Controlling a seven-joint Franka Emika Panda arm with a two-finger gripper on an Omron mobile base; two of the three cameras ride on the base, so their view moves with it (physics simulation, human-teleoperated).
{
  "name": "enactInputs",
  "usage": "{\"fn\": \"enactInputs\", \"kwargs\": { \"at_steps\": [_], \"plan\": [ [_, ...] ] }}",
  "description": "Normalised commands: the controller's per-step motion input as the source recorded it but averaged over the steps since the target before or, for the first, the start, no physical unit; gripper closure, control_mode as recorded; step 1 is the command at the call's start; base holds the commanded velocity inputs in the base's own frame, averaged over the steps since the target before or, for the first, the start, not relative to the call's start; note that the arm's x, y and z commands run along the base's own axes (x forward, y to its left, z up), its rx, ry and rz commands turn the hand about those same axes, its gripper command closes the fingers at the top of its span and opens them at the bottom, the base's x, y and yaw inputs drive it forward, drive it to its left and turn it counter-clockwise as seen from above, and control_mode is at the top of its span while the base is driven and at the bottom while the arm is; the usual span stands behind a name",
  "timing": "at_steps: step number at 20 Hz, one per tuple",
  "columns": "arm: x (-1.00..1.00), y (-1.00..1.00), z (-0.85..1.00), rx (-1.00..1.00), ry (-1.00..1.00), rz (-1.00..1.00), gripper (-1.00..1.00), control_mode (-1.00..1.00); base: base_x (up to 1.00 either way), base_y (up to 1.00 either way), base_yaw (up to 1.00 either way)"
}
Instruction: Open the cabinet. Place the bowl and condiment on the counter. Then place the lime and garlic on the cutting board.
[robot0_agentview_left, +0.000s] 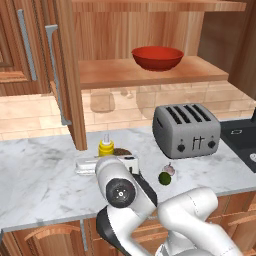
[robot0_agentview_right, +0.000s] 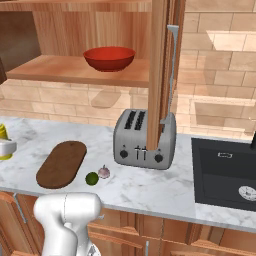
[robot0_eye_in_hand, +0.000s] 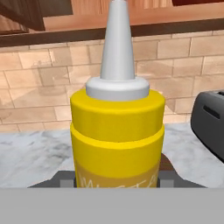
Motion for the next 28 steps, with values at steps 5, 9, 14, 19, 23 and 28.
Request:
{"fn": "enactInputs", "kwargs": {
  "at_steps": [5,9,14,19,23,28],
  "plan": [
    [0.00,0.35,-0.09,0.00,0.00,0.00,1.00,-1.00,0.00,0.00,0.00],
    [0.00,0.33,-0.08,0.00,0.00,0.01,1.00,-1.00,0.00,0.00,0.00],
    [0.00,0.21,-0.09,0.00,0.00,0.03,1.00,-1.00,0.00,0.00,0.00],
    [-0.01,0.14,-0.11,0.00,0.00,0.05,1.00,-1.00,0.00,0.00,0.00],
    [-0.03,0.17,-0.11,0.00,0.00,0.05,1.00,-1.00,0.00,0.00,0.00],
    [-0.12,0.18,-0.05,0.00,0.00,0.06,1.00,-1.00,0.00,0.00,0.00]
  ]
}}
